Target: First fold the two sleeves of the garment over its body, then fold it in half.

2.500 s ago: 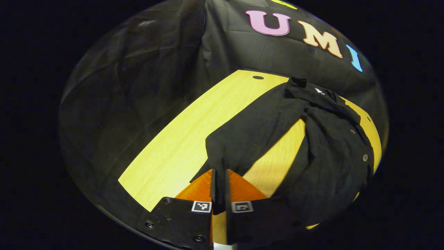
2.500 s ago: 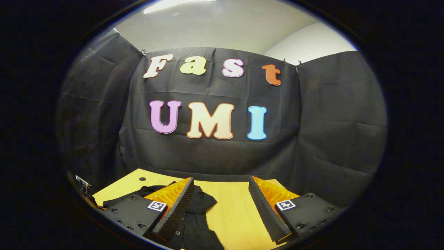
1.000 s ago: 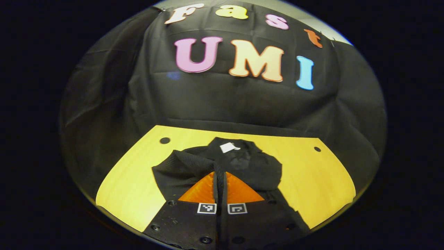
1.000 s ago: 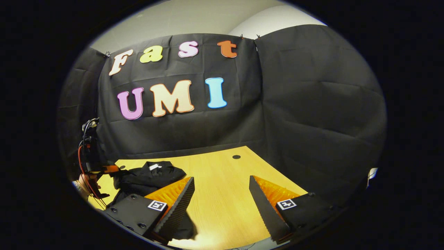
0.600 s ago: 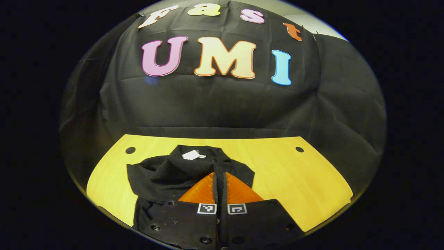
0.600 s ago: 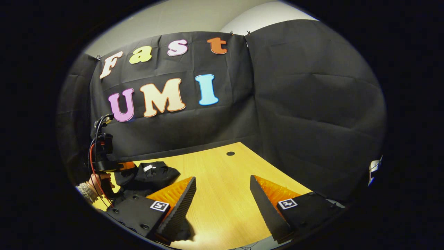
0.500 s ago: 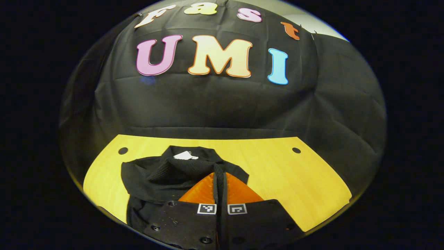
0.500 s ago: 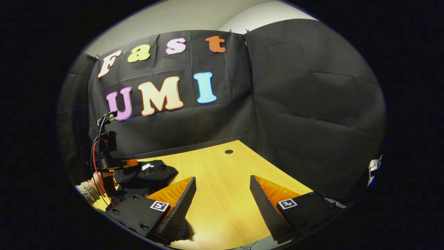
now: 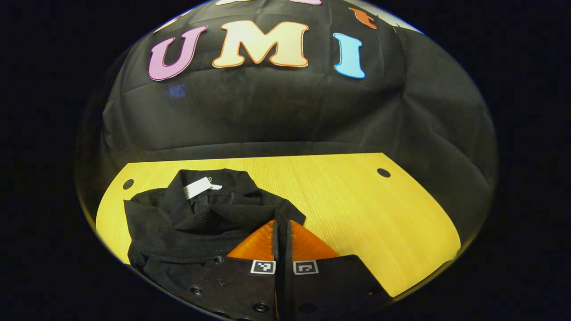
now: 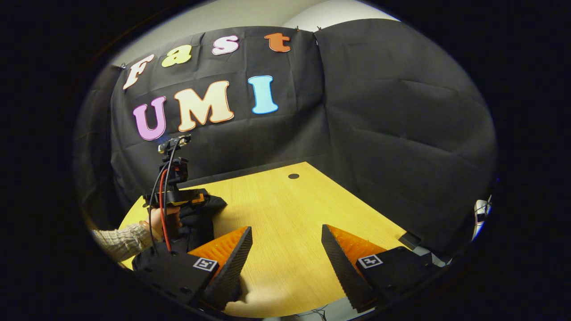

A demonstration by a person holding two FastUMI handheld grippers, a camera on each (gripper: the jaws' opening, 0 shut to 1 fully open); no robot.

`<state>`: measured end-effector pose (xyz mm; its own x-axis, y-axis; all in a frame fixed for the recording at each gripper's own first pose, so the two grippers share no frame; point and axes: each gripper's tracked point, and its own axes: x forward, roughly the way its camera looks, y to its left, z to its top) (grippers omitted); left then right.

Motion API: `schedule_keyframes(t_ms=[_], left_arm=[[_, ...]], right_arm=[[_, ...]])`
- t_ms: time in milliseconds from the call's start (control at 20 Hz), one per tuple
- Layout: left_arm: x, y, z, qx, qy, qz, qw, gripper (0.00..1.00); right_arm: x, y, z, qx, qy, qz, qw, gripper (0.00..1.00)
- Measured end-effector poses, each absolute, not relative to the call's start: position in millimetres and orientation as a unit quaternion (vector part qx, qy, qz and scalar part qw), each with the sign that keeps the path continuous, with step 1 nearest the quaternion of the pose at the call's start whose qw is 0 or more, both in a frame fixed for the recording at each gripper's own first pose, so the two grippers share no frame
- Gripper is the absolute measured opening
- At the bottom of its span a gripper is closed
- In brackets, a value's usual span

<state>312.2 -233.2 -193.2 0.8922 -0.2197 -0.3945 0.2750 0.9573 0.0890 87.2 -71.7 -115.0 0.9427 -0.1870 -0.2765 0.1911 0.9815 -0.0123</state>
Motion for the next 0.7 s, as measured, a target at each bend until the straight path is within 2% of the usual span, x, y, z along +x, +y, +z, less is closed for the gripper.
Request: schedule_keyframes(t_ms=[100, 150, 200, 300, 350, 400, 450, 500, 600, 650, 700], left_arm=[[315, -238, -203, 0.076, 0.203, -0.135, 0.967, 0.05], [314, -242, -204, 0.077, 0.205, -0.139, 0.966, 0.08], [315, -246, -206, 0.076, 0.207, -0.147, 0.964, 0.23], [313, -251, -199, 0.082, 0.192, -0.149, 0.966, 0.61], [315, -251, -193, 0.088, 0.181, -0.147, 0.968, 0.8], [312, -248, -191, 0.095, 0.174, -0.141, 0.97, 0.99], [309, -247, -188, 0.098, 0.173, -0.14, 0.97, 0.98], [306, -248, -187, 0.096, 0.172, -0.143, 0.97, 0.98], [297, -244, -179, 0.09, 0.167, -0.145, 0.971, 0.98], [293, -240, -173, 0.088, 0.162, -0.144, 0.972, 0.98], [288, -232, -166, 0.087, 0.156, -0.139, 0.974, 0.98]], right_arm=[[88, -76, -125, 0.013, 0.152, -0.098, 0.984, 0.94], [87, -77, -126, 0.017, 0.153, -0.098, 0.983, 0.98], [86, -78, -127, 0.019, 0.153, -0.099, 0.983, 0.98], [88, -81, -130, 0.02, 0.153, -0.103, 0.983, 0.94], [88, -82, -131, 0.022, 0.154, -0.103, 0.982, 0.98], [88, -80, -133, 0.026, 0.155, -0.1, 0.983, 0.94], [88, -78, -133, 0.028, 0.155, -0.098, 0.983, 0.98], [88, -78, -134, 0.028, 0.154, -0.096, 0.983, 0.94], [87, -74, -136, 0.027, 0.154, -0.088, 0.984, 0.94], [86, -74, -136, 0.024, 0.153, -0.084, 0.984, 0.98], [85, -74, -137, 0.02, 0.152, -0.081, 0.985, 0.94]])
